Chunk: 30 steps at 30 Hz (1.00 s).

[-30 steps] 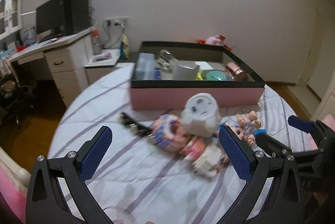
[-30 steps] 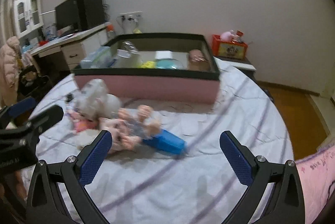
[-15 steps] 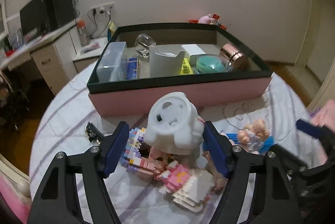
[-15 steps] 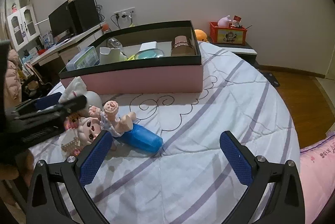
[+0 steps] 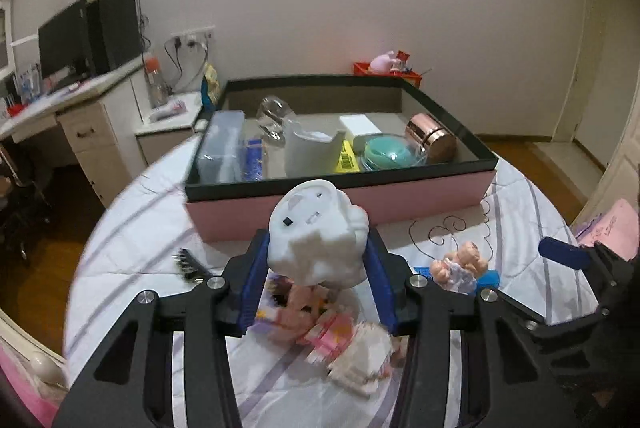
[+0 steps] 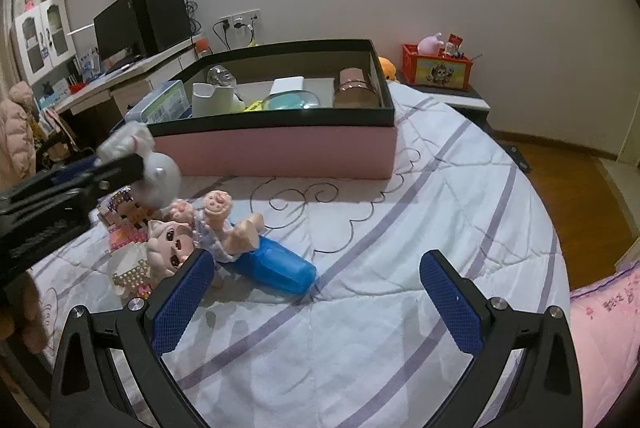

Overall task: Organize rigid objects
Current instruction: 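Grasp the doll with the right tool while the left tool grasps the white toy figure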

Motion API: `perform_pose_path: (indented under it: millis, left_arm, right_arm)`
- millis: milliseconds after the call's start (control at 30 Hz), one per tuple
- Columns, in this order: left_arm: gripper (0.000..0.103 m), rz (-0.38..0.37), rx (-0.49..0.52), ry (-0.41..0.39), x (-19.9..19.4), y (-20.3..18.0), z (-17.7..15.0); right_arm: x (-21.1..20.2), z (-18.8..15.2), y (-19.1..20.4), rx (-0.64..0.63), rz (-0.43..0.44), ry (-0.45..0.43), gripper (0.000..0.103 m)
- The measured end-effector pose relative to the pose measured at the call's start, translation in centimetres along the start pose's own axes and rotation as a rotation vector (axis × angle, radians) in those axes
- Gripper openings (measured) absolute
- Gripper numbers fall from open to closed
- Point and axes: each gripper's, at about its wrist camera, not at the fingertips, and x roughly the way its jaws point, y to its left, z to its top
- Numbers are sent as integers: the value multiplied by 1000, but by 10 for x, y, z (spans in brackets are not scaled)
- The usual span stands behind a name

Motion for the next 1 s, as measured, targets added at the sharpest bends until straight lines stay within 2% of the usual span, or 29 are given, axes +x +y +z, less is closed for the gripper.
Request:
perform_pose_path:
  millis: [133,233,500,567,633,800,1000]
  left_arm:
    - [47,12,-10,-38,-26,9,-3]
    - [47,50,19,-33,-37,13,-11]
    - [48,44,9,-1,-47,31,-30]
    - [48,47,3,2,-49,35,-32]
    - [48,38,-6,6,-50,38,-34]
    - [48,26,-8,6,-51,37,-37]
    - [48,18,-6,-5,-57,32,-38]
  right_arm:
    - [-2,4,14,-32,-2,-6,103]
    - [-1,8,30,-67,7,-11,103]
    - [23,12,58,-95,65,52,103]
    - [26,11,59,-89,82,51,100]
    - [26,12,57,-75,92,46,81]
    - [21,9,60,-93,93,37,81]
    - [-1,4,56,-77,94,-24,81]
